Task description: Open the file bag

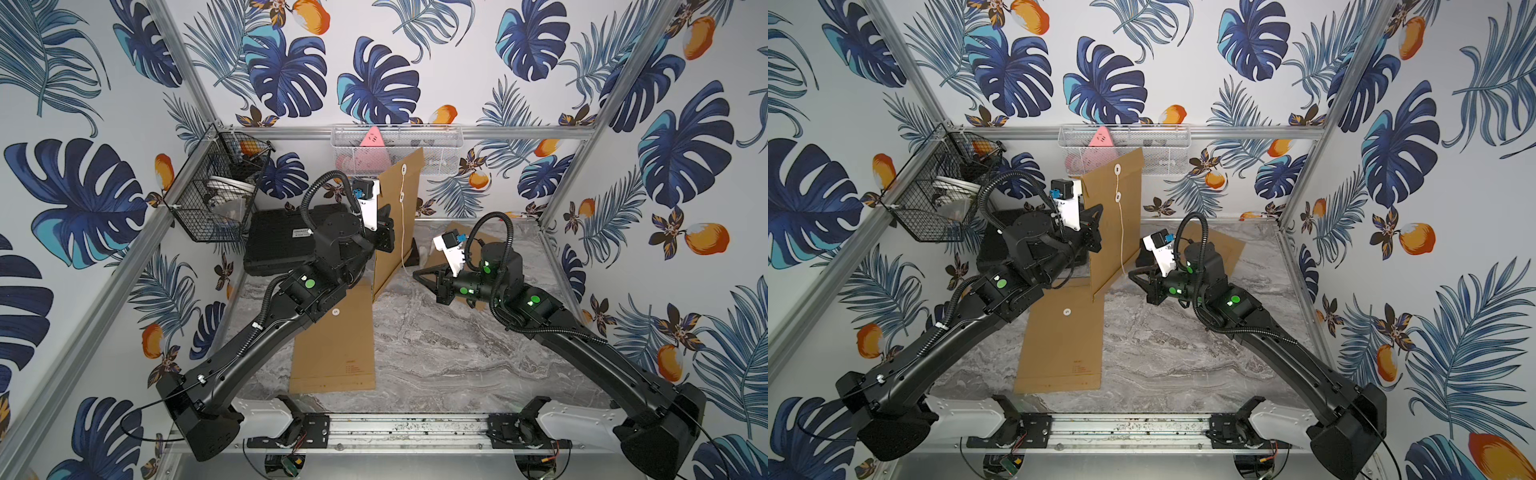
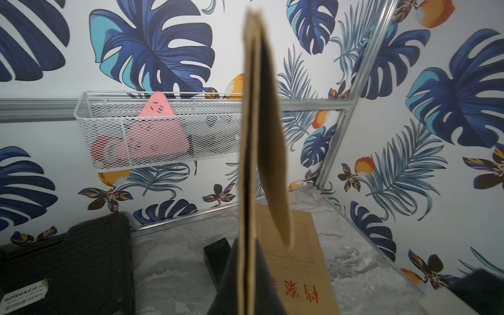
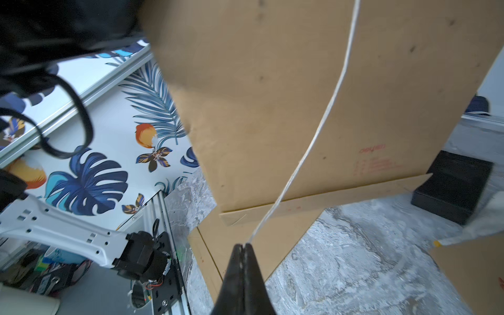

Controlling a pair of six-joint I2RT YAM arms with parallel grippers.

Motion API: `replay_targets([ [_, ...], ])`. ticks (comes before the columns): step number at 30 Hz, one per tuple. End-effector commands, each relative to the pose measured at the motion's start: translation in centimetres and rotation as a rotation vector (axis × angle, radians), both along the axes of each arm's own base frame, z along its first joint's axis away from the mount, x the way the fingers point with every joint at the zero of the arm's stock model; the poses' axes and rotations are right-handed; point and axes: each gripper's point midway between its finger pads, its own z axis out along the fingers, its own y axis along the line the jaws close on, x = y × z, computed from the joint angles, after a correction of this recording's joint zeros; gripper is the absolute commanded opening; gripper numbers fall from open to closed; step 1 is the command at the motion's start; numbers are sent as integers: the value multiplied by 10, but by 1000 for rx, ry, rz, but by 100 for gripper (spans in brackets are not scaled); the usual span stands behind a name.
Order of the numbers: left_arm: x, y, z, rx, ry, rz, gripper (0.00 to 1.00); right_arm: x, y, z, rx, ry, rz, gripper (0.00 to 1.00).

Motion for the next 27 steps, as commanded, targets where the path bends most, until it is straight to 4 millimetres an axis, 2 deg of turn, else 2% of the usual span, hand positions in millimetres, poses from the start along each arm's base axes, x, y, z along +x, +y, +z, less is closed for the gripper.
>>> replay_targets([
  [1, 6, 12, 15, -37, -60, 83, 0, -17, 15, 14, 21, -79, 115, 0],
  [4, 8, 14, 13, -40, -60, 101, 0, -28, 23, 9, 7, -80, 178, 0],
  [6, 9, 14, 12, -39, -60, 106, 0, -33, 28, 21, 23, -105, 212, 0],
  [9, 10, 15, 10, -41, -59, 115, 0, -40, 33, 21, 25, -106, 255, 0],
  [27, 11, 20, 5, -30, -53, 141, 0, -66, 46, 19, 42, -97, 415, 0],
])
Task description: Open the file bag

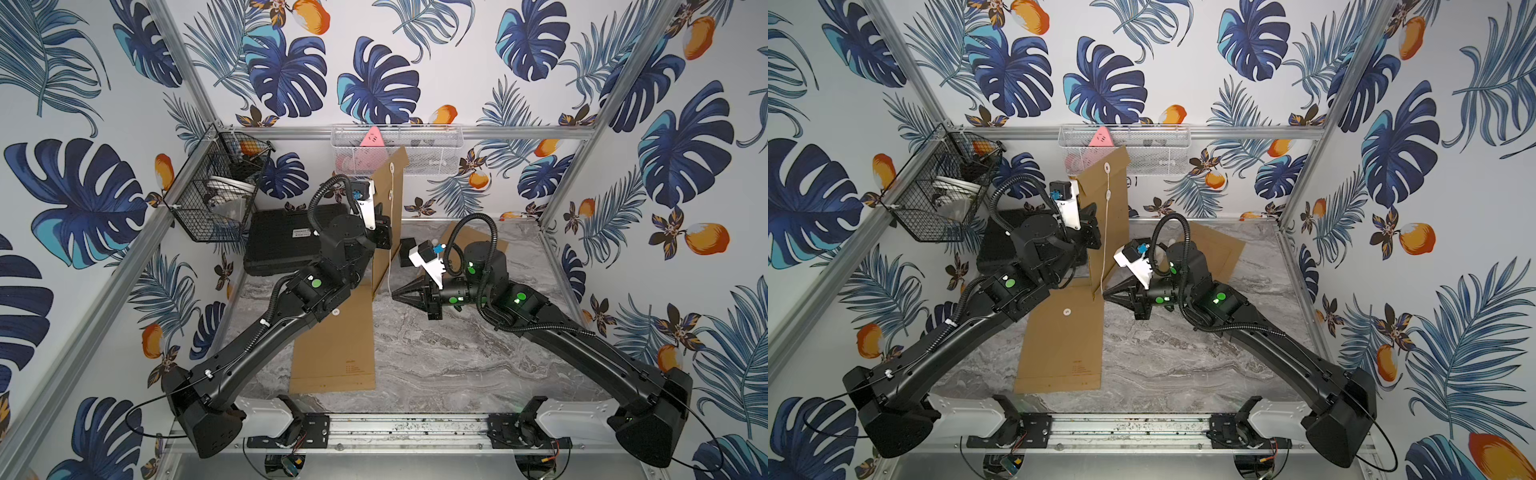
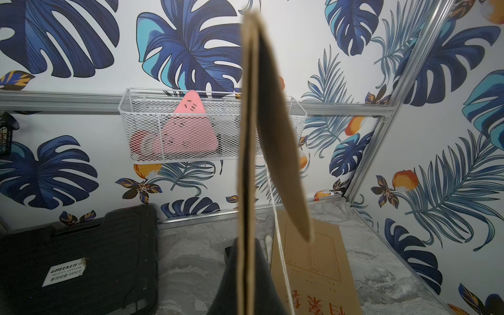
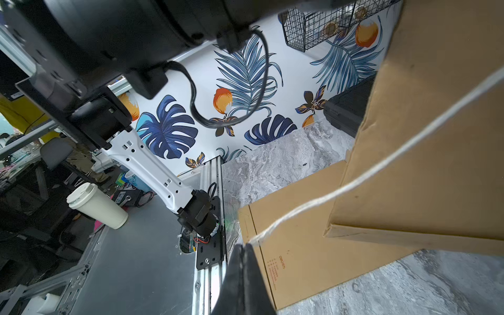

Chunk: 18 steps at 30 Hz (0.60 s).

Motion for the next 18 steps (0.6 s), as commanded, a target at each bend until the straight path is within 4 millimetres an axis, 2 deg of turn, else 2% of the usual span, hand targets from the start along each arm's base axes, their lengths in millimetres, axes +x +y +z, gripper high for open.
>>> replay_targets([
  [1, -1, 5, 15, -30, -54, 21, 0, -6, 2, 6, 15, -26, 43, 0],
  [7, -2, 8, 13, -20, -47, 30, 0, -1, -2, 5, 1, -43, -9, 0],
  [10, -4, 9, 8, 13, -28, 31, 0, 12, -12, 9, -15, -69, -122, 0],
  [14, -13, 12, -3, 79, 14, 9, 0, 47, -50, 20, -66, -130, -443, 0],
  [18, -23, 15, -22, 148, 87, -16, 0, 66, -95, 39, -107, -200, -697, 0],
])
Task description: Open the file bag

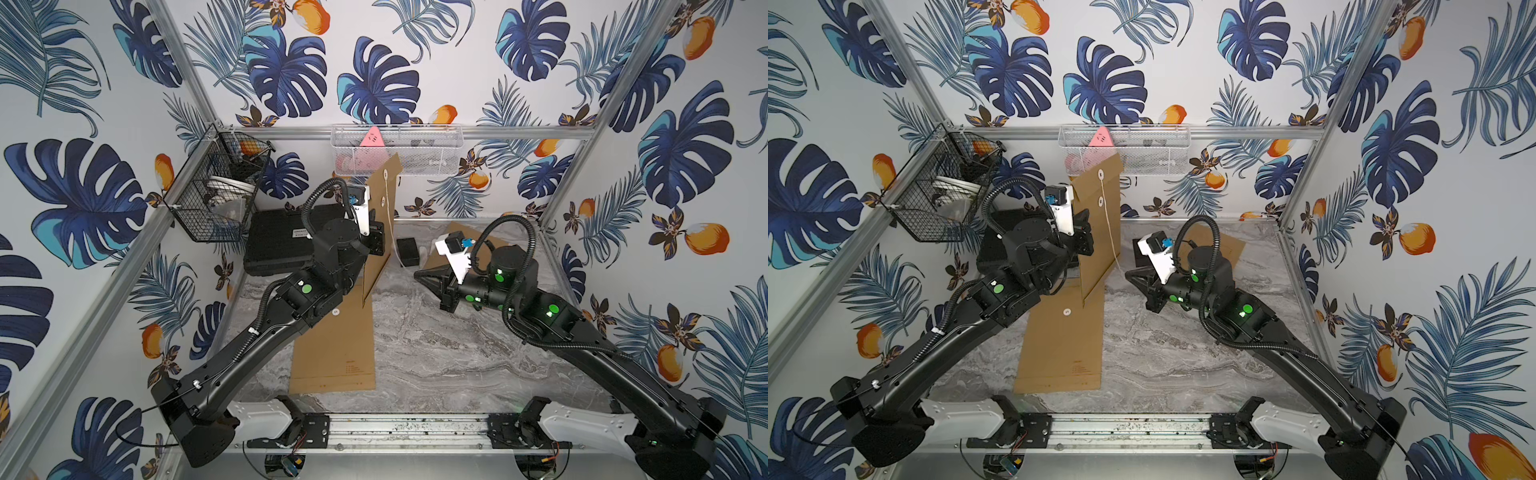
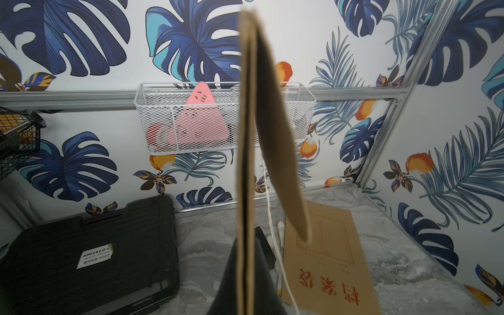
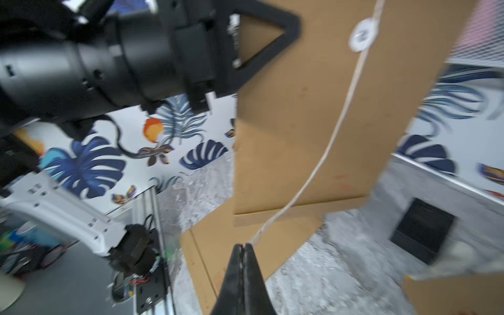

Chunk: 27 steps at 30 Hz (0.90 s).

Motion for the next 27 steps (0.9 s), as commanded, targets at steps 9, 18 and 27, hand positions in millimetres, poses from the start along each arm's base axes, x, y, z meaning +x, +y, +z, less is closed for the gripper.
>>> replay_targets([
  [9, -32, -10, -65, 236, 180, -193, 0, 34, -101, 67, -51, -166, -536, 0],
  [18, -52, -43, -87, 282, 228, -431, 0, 33, -117, 140, 2, -319, -599, 0],
  [27, -61, -73, -101, 295, 273, -612, 0, 37, -111, 183, -21, -400, -589, 0],
])
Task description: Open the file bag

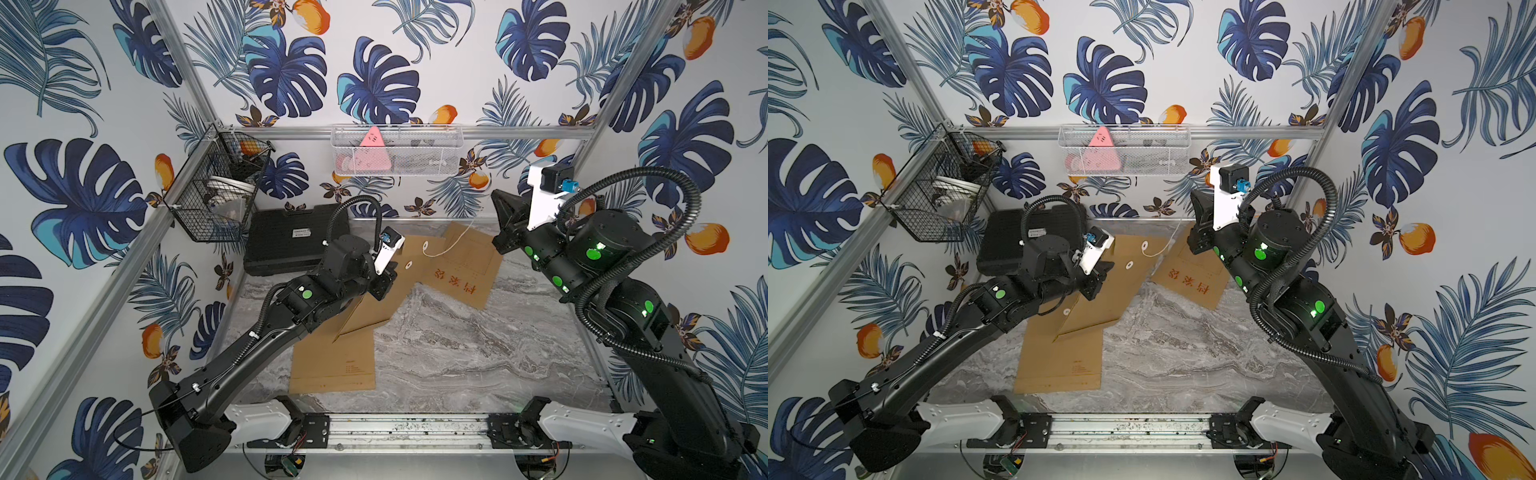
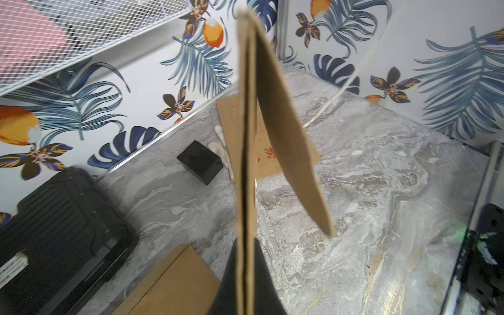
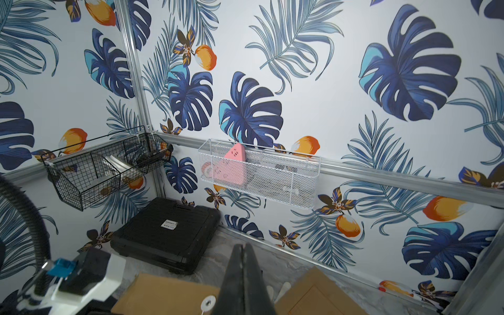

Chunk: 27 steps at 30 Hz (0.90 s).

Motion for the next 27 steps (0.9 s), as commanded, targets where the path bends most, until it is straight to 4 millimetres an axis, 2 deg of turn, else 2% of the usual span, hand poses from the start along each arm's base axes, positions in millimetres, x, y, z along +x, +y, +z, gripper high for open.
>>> replay_targets([
  [1, -8, -15, 2, -19, 7, -104, 0, 4, 3, 6, -68, -9, -7, 0],
  [7, -20, -32, -5, -29, 60, -221, 0, 22, 23, 18, -131, -14, 9, 0],
  [13, -42, -45, 0, -60, 68, -366, 0, 52, 35, 12, -164, 15, 27, 0],
  [19, -63, -51, 6, -94, 59, -479, 0, 76, 38, -2, -129, 73, 156, 0],
  [25, -84, -58, 16, -163, 41, -599, 0, 100, 34, -27, -110, 148, 178, 0],
  [27, -92, -60, 20, -187, 42, -639, 0, 115, 23, -38, -107, 178, 150, 0],
])
